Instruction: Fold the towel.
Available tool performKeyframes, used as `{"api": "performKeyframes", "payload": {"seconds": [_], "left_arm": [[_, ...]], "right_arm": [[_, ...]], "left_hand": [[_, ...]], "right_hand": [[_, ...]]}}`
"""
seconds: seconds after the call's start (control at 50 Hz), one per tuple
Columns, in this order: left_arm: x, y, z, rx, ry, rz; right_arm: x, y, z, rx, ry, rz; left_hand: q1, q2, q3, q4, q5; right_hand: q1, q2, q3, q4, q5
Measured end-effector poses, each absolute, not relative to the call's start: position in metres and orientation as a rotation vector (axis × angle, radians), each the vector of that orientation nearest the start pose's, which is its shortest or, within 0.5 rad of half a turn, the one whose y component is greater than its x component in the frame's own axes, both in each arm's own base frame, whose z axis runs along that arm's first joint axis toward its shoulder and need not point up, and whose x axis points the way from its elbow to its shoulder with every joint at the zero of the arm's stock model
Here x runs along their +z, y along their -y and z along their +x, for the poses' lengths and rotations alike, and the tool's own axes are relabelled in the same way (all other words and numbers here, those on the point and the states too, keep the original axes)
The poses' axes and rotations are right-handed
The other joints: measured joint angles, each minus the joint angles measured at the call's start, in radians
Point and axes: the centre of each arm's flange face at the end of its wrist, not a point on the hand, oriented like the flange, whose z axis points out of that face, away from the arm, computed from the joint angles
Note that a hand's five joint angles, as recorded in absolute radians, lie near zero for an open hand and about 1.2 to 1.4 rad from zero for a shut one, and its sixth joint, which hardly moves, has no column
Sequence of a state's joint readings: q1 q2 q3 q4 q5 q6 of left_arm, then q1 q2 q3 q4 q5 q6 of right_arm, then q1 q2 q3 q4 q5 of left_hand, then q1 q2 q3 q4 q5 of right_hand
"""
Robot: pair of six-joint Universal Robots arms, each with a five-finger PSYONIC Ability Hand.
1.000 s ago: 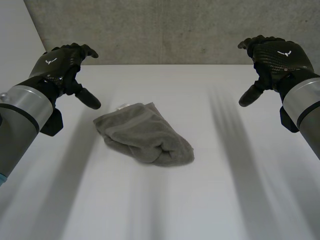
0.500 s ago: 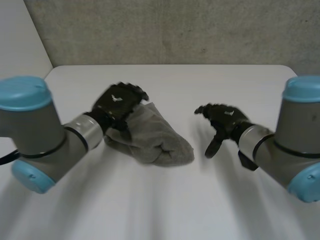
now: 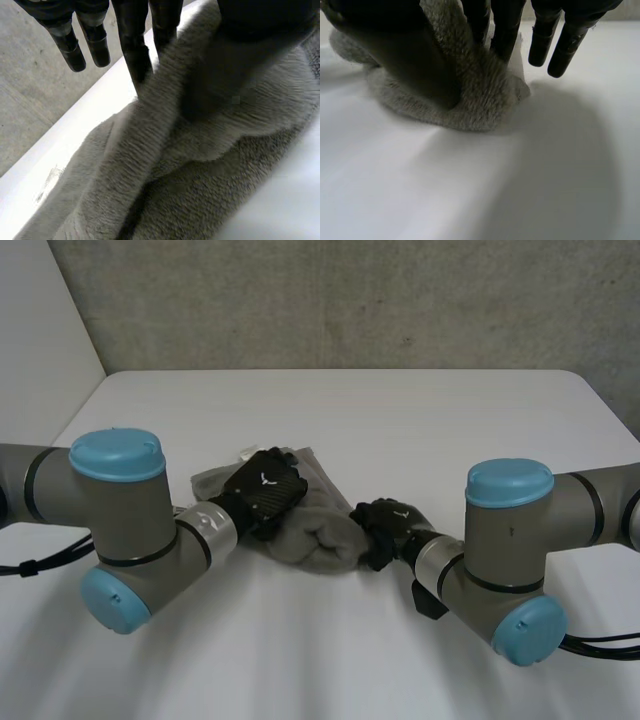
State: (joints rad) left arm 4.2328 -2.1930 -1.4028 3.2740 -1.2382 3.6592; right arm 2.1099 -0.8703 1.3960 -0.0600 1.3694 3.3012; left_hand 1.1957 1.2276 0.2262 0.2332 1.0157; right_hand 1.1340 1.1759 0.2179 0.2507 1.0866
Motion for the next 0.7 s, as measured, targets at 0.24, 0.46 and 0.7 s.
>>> {"api": "performKeyframes", "payload": {"seconds": [0.24, 0.46, 0.7], "left_arm": [[0.203, 0.271, -0.334, -2.216, -2.123, 1.518], [0.260, 0.242, -0.312, -2.584, -2.235, 1.132], [0.203, 0.201, -0.276, -2.388, -2.502, 1.042]], "right_arm": [[0.232, 0.294, 0.312, -1.623, -1.915, -0.525], [0.319, 0.256, 0.316, -1.779, -1.619, -0.780], [0.210, 0.180, 0.318, -1.527, -1.836, -1.460]], "left_hand": [[0.089, 0.080, 0.000, 0.000, 0.132], [0.099, 0.081, 0.000, 0.000, 0.136], [-0.421, -0.449, 0.000, 0.000, -0.416]], "right_hand": [[0.143, 0.080, 0.000, 0.000, 0.050], [0.146, 0.089, 0.000, 0.000, 0.057], [-0.141, -0.192, 0.000, 0.000, -0.268]]}}
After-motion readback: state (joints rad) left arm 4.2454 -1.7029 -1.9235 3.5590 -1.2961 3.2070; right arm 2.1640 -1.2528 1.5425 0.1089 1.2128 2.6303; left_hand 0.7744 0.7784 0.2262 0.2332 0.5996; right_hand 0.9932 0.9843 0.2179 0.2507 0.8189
